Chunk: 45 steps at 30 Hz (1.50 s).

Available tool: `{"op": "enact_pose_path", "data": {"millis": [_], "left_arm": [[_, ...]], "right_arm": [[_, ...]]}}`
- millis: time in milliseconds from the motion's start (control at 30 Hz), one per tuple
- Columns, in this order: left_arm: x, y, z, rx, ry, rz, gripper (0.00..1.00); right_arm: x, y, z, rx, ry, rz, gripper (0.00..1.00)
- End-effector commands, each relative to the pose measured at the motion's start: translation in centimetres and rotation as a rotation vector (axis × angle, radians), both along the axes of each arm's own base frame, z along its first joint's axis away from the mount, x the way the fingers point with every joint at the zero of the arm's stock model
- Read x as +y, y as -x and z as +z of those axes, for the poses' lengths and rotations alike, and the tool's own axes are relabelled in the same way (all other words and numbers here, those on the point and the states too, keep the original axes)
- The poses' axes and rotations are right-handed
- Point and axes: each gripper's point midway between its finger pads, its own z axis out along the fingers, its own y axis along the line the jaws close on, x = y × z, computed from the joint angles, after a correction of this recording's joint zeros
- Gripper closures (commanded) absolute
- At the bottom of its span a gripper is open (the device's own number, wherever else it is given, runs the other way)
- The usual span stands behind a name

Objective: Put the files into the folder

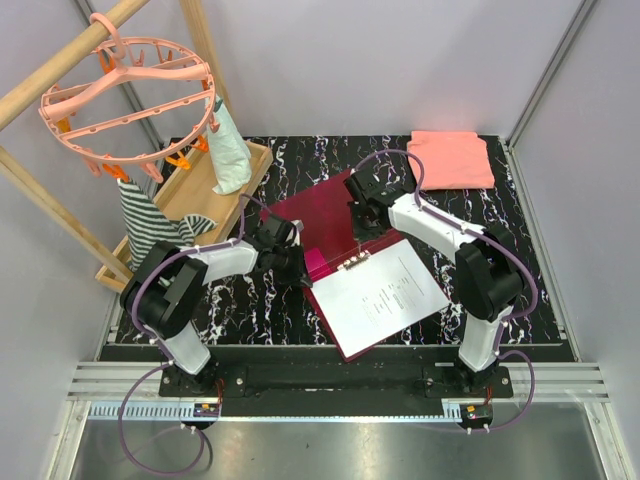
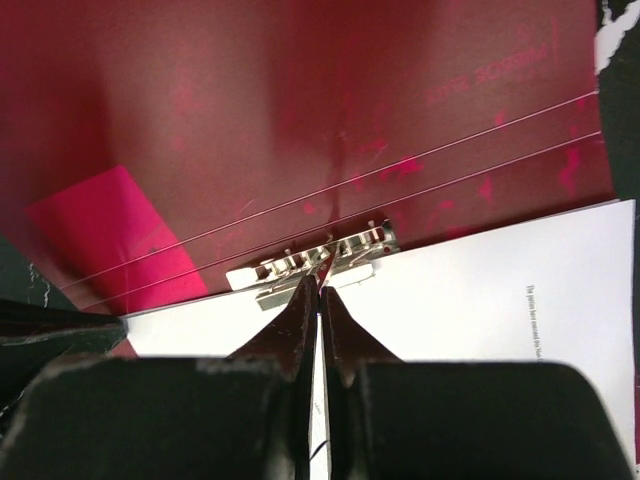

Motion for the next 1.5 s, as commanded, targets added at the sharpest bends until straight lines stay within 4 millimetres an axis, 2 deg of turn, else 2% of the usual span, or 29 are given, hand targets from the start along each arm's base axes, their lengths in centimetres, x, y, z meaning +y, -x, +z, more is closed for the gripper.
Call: {"op": "enact_pose_path", "data": {"millis": [0,133,233,267,300,333,367,400,500,567,633,667,767,800,833,900,1000,1133,1233,1333,1467], "left_arm": [[0.9,0.1,-1.9,-0.002,-0.059,0.013,0.89],[1.2,0.2,-1.7,-0.013,-0.069,0.011,0.89],[1.3,0.2,-1.2,-0.026,-0.070,0.012,0.89],[1.4,0.1,-0.7,-0.040,-0.067,0.010,0.86],[1.5,0.2,-0.5,-0.042,-0.070,0.010,0.82],[1.5,0.2,-0.1,-0.051,-0.065,0.009,0.77],[1.5,0.1,0.4,-0.066,-0.060,0.010,0.68],[1.5,0.0,1.4,-0.091,-0.047,0.011,0.63],[1.7,-0.2,3.7,-0.144,-0.031,0.012,0.53],[1.9,-0.1,4.4,-0.158,-0.037,0.013,0.50],[2.1,-0.1,5.5,-0.183,-0.030,0.017,0.48],[2.2,0.1,5.6,-0.182,-0.030,0.015,0.48],[2.3,0.5,5.7,-0.179,-0.020,0.015,0.43],[2.5,1.0,5.4,-0.168,-0.019,0.014,0.41],[2.5,1.2,5.4,-0.166,-0.012,0.013,0.39],[2.7,1.8,4.8,-0.151,-0.008,0.014,0.38],[2.5,2.9,3.7,-0.110,0.019,0.006,0.38],[2.1,4.4,2.0,-0.048,0.059,0.008,0.40],[1.6,4.6,1.2,-0.029,0.076,0.002,0.44],[1.4,4.6,0.6,-0.019,0.073,-0.002,0.48],[1.3,4.8,0.2,-0.007,0.073,-0.004,0.53]], "right_arm": [[2.5,0.0,3.1,-0.076,-0.060,0.040,0.93],[4.3,1.3,3.3,-0.067,-0.087,0.083,0.92],[6.4,3.0,3.5,-0.033,-0.135,0.151,0.85],[7.0,3.7,4.1,-0.016,-0.180,0.175,0.83],[7.2,3.9,4.6,-0.025,-0.201,0.179,0.71],[6.8,4.1,4.7,-0.030,-0.196,0.170,0.64],[6.0,3.6,6.0,-0.083,-0.185,0.141,0.55],[5.5,3.5,6.5,-0.108,-0.176,0.131,0.35],[3.5,2.7,8.6,-0.180,-0.160,0.100,0.17],[1.6,1.7,9.6,-0.205,-0.165,0.059,0.10],[-0.1,1.1,9.4,-0.202,-0.159,0.024,0.03],[-1.9,0.3,9.4,-0.209,-0.150,-0.016,0.01],[-4.6,-0.4,8.4,-0.186,-0.141,-0.070,0.00],[-6.7,-0.9,7.5,-0.164,-0.132,-0.121,0.00],[-7.1,-1.1,7.2,-0.143,-0.154,-0.124,0.00],[-9.5,-1.7,5.5,-0.094,-0.156,-0.177,0.00],[-11.3,-2.1,3.3,-0.030,-0.174,-0.206,0.00],[-12.4,-2.2,-0.1,0.034,-0.148,-0.211,0.00],[-12.4,-2.4,-1.9,0.066,-0.170,-0.206,0.00],[-12.2,-2.7,-3.3,0.096,-0.168,-0.192,0.00],[-11.9,-3.0,-4.1,0.097,-0.167,-0.154,0.00]]}}
